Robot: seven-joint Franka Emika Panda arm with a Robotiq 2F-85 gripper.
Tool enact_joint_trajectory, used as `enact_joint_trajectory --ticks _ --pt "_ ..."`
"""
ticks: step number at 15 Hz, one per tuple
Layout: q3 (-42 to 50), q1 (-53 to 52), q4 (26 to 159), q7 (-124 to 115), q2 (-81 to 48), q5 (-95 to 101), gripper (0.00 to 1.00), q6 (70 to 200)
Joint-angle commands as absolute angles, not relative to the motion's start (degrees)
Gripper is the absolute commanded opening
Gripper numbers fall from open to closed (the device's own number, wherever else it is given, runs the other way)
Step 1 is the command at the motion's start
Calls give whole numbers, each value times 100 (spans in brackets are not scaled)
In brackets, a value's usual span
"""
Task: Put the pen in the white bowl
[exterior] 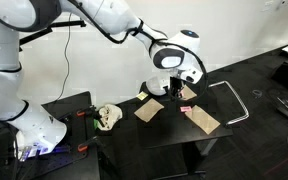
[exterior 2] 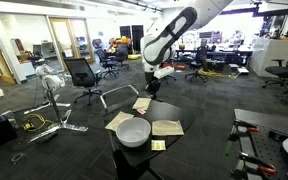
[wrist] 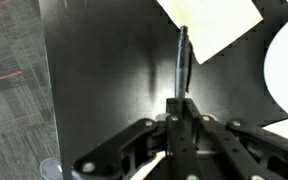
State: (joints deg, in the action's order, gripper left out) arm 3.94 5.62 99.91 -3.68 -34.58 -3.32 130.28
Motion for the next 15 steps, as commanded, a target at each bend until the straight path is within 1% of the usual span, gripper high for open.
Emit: enact_joint_trajectory --ticks 1,9,15 --pt "240 530 10261 147 -2993 -234 3 13013" --pt "-408 591 10670 1827 -2452 -507 3 13178" --pt "-881 566 10828 2650 -2464 -906 3 13439"
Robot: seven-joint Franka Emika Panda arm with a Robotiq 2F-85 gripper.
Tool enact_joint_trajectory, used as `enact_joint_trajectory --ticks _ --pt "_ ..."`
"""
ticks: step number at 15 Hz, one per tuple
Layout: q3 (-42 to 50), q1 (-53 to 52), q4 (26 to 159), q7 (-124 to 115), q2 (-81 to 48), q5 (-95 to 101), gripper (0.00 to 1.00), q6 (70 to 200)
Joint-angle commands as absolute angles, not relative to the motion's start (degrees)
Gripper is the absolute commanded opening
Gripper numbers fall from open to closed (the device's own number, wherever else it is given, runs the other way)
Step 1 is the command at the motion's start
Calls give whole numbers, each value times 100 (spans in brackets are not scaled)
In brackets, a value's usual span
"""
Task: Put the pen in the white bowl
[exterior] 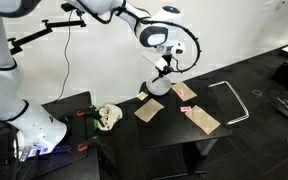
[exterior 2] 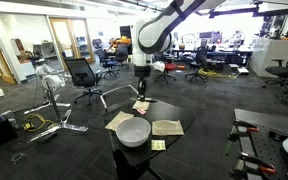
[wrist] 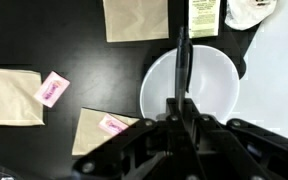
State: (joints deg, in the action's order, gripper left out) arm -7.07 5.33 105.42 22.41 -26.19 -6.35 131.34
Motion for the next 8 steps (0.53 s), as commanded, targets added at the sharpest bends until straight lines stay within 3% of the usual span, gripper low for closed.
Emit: enact_joint_trajectory --ticks 1,8 --pt "-958 570 10862 2768 -2495 -991 3 13549" --pt "-1237 569 10960 3259 -2761 -1184 3 13787"
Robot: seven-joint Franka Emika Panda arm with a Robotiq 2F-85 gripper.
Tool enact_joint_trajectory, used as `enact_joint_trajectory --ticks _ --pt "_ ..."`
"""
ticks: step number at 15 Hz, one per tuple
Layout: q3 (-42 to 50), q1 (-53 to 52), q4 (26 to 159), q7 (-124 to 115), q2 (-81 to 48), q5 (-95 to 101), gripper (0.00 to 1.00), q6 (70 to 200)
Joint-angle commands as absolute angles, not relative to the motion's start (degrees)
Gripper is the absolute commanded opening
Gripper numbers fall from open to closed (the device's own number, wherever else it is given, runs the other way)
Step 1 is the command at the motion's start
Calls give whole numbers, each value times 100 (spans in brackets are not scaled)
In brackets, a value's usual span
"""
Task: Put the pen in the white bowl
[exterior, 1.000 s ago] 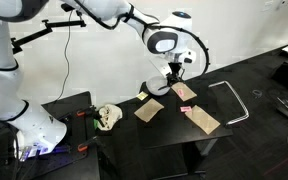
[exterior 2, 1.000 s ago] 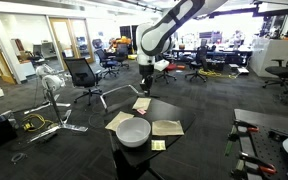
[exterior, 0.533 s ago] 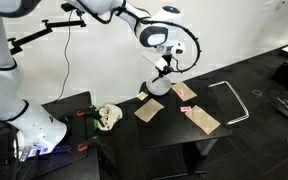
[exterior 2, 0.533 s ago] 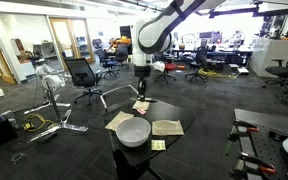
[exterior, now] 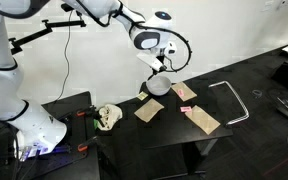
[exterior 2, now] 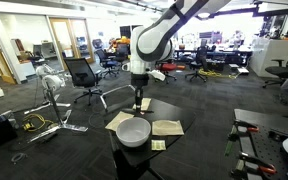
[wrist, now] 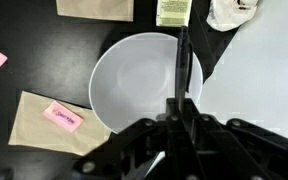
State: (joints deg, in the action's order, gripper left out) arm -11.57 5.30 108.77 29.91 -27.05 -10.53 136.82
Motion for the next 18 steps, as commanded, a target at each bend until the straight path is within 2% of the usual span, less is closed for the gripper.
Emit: enact_joint_trajectory --ticks 1,11,17,18 --pt "-1254 573 10964 3295 -2800 -1178 3 13777" --pt "-1357 507 10747 3475 -3468 -1002 3 14785" --pt "-1283 386 10184 3292 -3915 -716 3 14825" --pt "-1277 374 10108 3266 -3971 -681 35 14814"
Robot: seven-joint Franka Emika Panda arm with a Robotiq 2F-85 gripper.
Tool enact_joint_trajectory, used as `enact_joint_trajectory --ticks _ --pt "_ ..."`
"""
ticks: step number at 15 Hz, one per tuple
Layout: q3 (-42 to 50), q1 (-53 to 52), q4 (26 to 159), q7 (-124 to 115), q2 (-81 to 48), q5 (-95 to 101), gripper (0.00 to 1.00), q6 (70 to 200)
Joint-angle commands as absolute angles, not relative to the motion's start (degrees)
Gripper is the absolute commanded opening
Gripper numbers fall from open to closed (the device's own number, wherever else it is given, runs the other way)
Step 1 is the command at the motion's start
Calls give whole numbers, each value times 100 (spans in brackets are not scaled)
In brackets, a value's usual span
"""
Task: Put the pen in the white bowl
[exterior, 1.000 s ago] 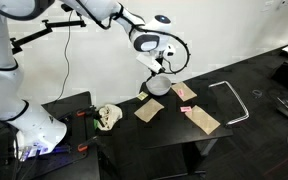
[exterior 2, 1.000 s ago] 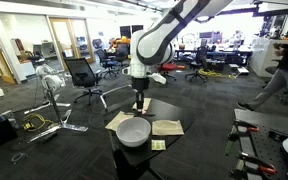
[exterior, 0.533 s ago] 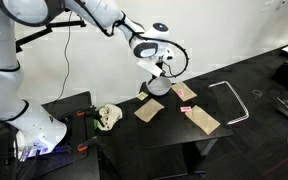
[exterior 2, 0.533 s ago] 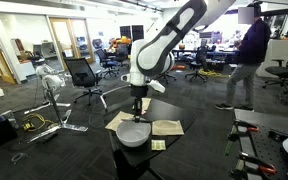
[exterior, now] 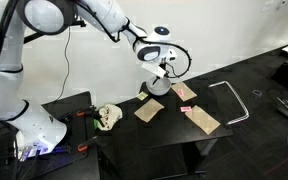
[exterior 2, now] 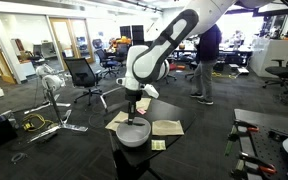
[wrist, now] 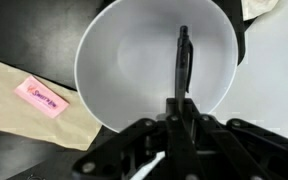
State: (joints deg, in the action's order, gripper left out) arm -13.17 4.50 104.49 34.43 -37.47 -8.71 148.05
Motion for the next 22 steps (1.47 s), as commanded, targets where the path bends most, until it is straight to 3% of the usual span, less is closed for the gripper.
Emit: enact_joint_trajectory --ticks 1,10,22 --pt "-1279 372 10043 3245 -4018 -641 37 14780" --pt "-1328 708 10332 3155 -3539 -726 100 14838" --pt "-1402 1553 11555 3661 -1746 -2124 100 14668"
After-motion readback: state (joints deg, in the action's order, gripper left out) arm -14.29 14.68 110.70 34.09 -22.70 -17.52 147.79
